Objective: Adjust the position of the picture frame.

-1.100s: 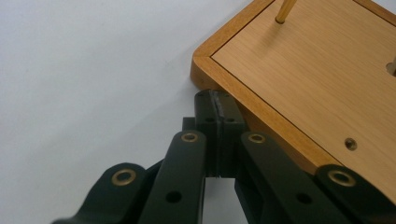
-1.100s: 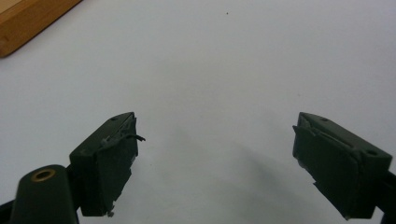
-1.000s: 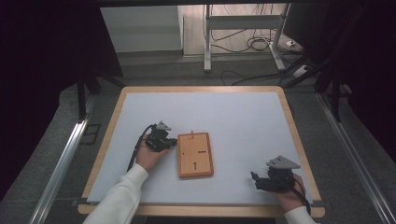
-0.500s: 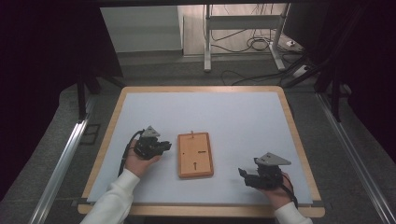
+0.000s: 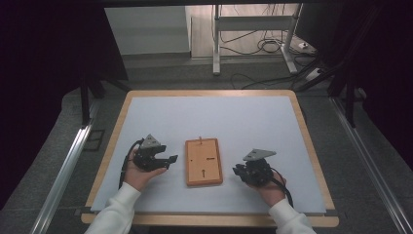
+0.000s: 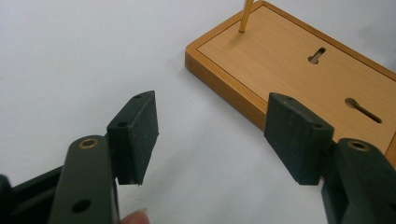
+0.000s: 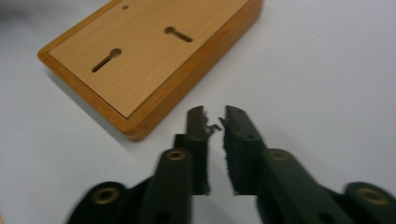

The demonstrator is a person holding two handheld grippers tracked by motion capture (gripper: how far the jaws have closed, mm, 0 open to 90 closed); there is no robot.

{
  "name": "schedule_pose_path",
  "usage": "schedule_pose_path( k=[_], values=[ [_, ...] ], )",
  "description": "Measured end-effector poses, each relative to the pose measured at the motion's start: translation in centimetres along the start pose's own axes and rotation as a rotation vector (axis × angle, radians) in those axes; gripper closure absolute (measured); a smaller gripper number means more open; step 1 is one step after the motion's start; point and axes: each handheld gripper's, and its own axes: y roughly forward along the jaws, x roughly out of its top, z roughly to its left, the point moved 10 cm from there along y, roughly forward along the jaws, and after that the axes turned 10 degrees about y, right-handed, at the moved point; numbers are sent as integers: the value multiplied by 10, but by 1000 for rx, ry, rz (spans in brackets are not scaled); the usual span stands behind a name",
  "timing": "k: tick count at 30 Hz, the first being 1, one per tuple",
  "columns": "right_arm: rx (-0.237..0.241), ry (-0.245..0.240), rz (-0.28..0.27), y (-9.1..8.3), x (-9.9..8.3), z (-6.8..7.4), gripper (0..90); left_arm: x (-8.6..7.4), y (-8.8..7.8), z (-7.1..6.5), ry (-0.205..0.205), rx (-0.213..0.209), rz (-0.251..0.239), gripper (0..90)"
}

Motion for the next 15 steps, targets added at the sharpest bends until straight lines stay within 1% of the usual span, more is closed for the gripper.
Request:
schedule_pose_path(
  k=[2,7,8,12,13,15],
  values=[
    [-2,-15,21,7,2,4,896,-1,1,0,-7,-2,0,346],
    [5,-49,41,21,3,13,900,-1,2,1,-6,-5,3,345],
    [9,-49,44,23,2,16,900,-2,2,1,-6,-6,3,345],
    [14,-63,62,30,-1,23,900,-4,4,2,-14,-10,11,345],
    [8,-69,60,30,-1,23,900,-4,4,2,-21,-7,11,345],
    [14,-65,60,29,-1,23,900,-3,2,4,-23,-2,4,345]
  ],
)
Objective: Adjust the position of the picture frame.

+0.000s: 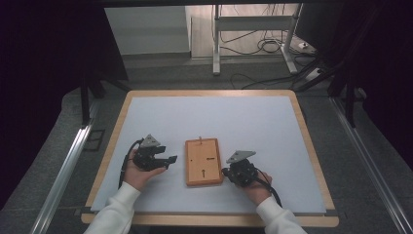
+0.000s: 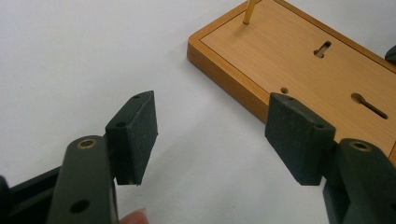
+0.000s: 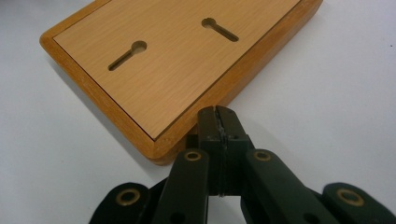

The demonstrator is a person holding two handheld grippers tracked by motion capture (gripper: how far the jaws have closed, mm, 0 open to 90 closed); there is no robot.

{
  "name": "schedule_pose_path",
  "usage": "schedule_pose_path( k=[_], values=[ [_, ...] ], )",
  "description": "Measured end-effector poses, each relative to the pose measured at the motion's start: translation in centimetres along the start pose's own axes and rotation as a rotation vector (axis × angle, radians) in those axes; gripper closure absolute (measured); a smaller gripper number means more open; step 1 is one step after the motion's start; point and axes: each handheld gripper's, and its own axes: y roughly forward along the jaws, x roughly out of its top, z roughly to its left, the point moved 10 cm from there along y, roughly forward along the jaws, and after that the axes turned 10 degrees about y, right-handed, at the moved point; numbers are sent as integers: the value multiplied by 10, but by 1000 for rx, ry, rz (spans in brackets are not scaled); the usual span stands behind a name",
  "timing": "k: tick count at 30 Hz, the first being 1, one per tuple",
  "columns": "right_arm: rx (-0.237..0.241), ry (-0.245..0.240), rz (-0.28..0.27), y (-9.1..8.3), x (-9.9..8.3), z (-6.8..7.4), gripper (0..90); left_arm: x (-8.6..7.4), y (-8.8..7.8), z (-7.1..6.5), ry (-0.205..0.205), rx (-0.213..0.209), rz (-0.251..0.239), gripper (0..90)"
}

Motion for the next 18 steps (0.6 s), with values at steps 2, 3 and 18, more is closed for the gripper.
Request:
schedule_pose_path(
  k=[2,3,18],
  values=[
    [6,4,-1,-1,0,1,900,1,-2,1,-6,1,-10,346],
    [2,0,-3,-1,0,1,900,2,-2,1,-10,0,-12,345],
    [-4,19,14,1,-9,4,900,0,-1,2,-11,-1,-7,345]
  ],
)
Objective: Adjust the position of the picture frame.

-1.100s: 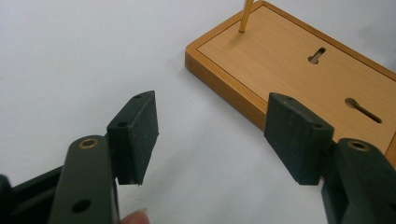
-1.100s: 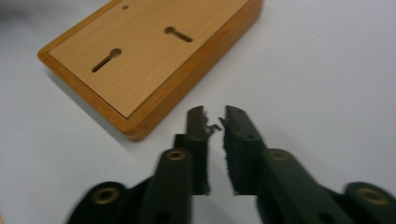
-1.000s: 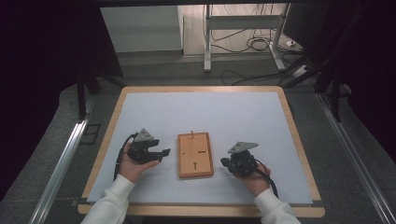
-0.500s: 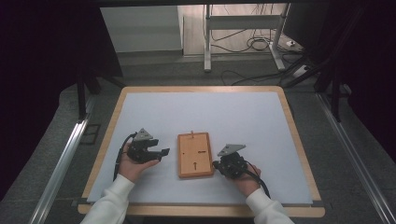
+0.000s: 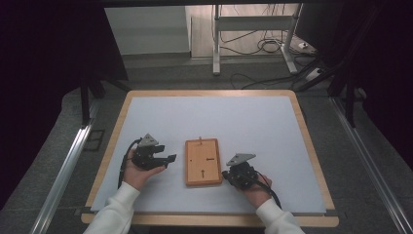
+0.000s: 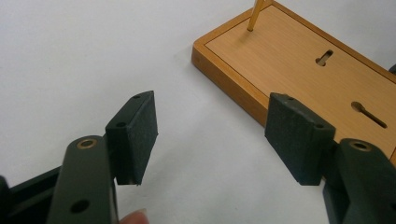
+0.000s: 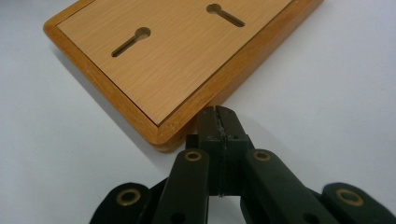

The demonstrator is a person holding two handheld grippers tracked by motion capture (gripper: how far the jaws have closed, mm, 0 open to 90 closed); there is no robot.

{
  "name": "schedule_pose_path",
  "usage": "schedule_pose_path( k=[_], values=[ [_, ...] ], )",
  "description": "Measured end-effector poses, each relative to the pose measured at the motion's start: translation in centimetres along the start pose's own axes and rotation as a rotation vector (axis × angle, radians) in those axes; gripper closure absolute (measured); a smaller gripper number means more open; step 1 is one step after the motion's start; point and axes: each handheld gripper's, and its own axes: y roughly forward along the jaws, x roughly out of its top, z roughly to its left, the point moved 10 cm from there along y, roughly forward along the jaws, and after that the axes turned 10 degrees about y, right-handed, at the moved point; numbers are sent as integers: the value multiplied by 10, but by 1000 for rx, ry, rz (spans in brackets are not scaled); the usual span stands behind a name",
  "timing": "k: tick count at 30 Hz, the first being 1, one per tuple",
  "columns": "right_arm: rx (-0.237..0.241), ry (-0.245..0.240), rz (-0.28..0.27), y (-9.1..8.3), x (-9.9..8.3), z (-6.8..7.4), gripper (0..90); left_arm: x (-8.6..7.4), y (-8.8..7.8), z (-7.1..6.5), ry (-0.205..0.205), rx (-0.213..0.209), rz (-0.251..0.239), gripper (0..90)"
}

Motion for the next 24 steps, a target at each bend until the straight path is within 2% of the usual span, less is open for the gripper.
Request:
schedule_pose_path(
  k=[15,17,24],
  values=[
    [34,-33,6,2,-2,15,900,-2,1,1,-4,1,7,345],
    [25,-49,4,2,-2,15,900,-2,1,1,-3,1,8,344],
    [28,-44,-30,-2,3,13,900,-2,0,2,2,1,6,343]
  ],
)
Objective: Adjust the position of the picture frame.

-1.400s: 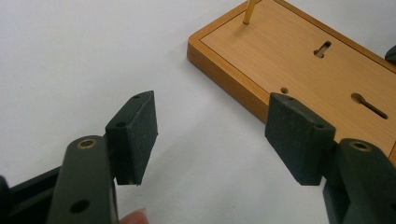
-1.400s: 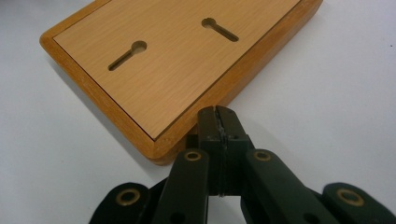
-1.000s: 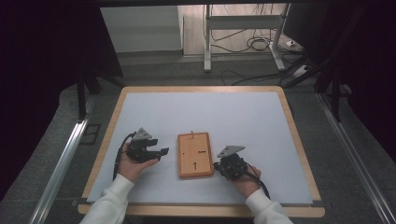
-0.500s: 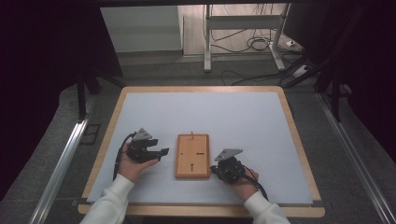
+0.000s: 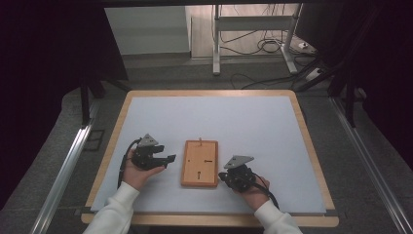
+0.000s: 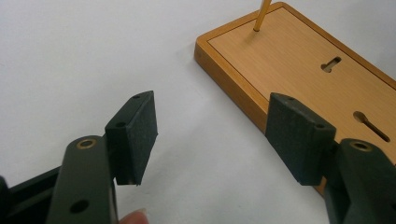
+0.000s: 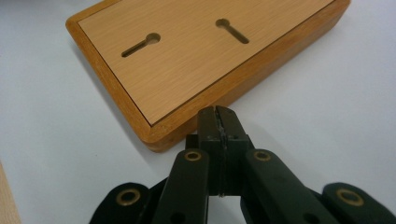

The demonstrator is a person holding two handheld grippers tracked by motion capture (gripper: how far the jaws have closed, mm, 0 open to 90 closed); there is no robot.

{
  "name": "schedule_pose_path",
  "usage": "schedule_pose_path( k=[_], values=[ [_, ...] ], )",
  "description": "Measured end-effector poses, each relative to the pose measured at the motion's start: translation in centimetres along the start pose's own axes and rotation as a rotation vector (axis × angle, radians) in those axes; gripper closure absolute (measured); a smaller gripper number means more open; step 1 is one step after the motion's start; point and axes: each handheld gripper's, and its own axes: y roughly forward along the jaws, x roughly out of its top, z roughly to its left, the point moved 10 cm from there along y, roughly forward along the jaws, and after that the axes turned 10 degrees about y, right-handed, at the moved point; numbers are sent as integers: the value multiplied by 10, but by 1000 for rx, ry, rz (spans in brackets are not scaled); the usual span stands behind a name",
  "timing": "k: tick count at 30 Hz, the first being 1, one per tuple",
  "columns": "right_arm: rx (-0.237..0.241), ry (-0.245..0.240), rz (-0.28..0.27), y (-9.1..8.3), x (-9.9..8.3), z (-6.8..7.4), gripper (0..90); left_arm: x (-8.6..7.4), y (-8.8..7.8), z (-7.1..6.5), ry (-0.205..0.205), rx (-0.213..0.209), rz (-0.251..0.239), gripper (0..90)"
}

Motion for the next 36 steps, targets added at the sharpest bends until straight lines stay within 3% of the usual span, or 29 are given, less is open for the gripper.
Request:
schedule_pose_path(
  k=[7,14,20,22,26,36],
  values=[
    [3,17,-31,-14,-3,-7,900,-1,0,-1,-2,0,3,337],
    [-21,68,-77,-42,-15,-29,900,-1,1,-3,8,-2,11,337],
    [-19,85,-81,-42,-16,-36,899,-2,1,-3,9,0,12,335],
    [-12,78,-79,-41,-16,-35,831,-2,2,-3,15,0,11,335],
    [-1,67,-97,-39,-14,-33,577,-3,2,-3,7,-4,8,335],
    [-27,106,-150,-39,-6,-35,394,-3,1,-3,10,-5,8,334]
  ],
)
